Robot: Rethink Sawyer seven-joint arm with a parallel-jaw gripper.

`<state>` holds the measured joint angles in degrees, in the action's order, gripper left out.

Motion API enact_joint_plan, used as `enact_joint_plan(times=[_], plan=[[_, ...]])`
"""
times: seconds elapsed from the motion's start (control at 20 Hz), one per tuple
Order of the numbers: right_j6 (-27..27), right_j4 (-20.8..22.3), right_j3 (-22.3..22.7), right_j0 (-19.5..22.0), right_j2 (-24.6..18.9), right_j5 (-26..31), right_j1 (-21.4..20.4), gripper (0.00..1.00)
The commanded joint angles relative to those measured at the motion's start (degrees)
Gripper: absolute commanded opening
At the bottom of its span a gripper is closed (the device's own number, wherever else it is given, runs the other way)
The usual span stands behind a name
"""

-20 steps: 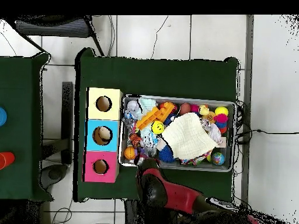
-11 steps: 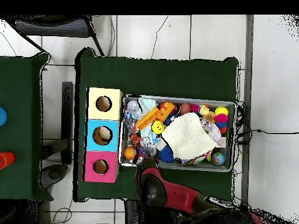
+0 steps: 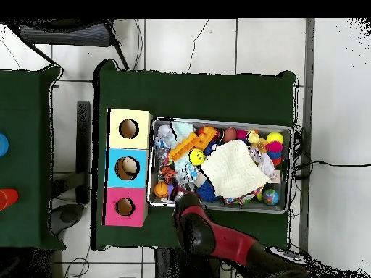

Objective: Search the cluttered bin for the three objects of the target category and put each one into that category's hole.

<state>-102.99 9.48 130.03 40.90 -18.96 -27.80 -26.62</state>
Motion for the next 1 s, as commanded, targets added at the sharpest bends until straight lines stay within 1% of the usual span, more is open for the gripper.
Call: enact_joint_plan(times=[0.05,0.15,0.2,0.3,0.35,0.4,0.55,0.9,1.0], plan=[[-14.33,-2.03,-1.33,3.79,-6.23,6.05,-2.44,1.0],[-14.64,-2.52,-0.46,4.87,-7.18,7.14,-3.9,1.0],[-14.65,-2.41,-0.44,5.5,-7.48,7.08,-3.9,1.0],[-14.55,-2.18,-1.31,5.53,-7.36,6.06,-2.37,1.0],[-14.65,-1.8,-2.03,4.83,-6.85,4.43,-0.49,1.0],[-14.6,-1.02,-2.79,5.11,-6.78,3.36,1.34,1.0],[-14.18,-0.12,-4.97,5.15,-6.33,1.9,4.92,1.0],[-13.43,-0.28,-6.25,3.38,-4.52,-0.09,8.01,1.0],[-13.42,-0.2,-7.14,2.76,-4.15,-0.93,9.92,1.0]])
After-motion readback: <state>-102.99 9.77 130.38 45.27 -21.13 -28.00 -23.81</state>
